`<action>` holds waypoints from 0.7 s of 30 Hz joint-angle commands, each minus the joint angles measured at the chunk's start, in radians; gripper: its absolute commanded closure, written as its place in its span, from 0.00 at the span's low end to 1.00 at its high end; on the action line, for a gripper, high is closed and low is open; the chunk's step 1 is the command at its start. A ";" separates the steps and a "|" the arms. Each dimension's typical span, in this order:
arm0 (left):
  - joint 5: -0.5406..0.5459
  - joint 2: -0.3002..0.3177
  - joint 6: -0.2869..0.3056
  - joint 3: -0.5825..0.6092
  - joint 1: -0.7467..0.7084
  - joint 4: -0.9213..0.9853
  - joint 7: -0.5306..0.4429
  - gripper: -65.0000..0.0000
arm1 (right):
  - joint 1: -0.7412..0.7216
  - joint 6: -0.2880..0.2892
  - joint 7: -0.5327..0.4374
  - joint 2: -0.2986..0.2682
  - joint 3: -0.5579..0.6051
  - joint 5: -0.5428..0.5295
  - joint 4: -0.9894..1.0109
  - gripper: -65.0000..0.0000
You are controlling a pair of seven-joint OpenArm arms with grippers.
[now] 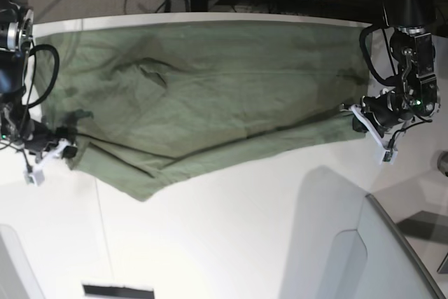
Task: Layout the t-shirt on the table in an organized manner, then fold the t-shirt properly
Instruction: 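Lift both held side edges and fold the hem half toward the collar, then lay the folded half over the collar edge with both grippers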
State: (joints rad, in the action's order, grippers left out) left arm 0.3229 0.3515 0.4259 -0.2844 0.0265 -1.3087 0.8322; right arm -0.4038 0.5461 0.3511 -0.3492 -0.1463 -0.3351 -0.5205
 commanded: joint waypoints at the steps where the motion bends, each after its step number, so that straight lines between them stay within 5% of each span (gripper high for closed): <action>1: 0.009 0.016 0.001 -0.003 0.016 -0.018 -0.015 1.00 | -0.020 0.004 -0.011 -0.023 -0.017 -0.006 -0.030 0.66; 14: 0.009 0.019 0.001 -0.003 0.016 -0.018 -0.017 1.00 | -0.143 -0.042 0.190 -0.032 -0.016 0.012 -0.074 0.66; 21: 0.009 0.019 0.001 -0.003 0.014 -0.018 -0.017 1.00 | -0.223 -0.059 0.225 0.020 -0.025 0.262 -0.043 0.66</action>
State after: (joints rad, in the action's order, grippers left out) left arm 0.3222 0.3527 0.4259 -0.2844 0.0277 -1.3087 0.8307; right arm -0.5919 0.4831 0.5858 -0.3187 -0.1673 -0.0639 -0.5529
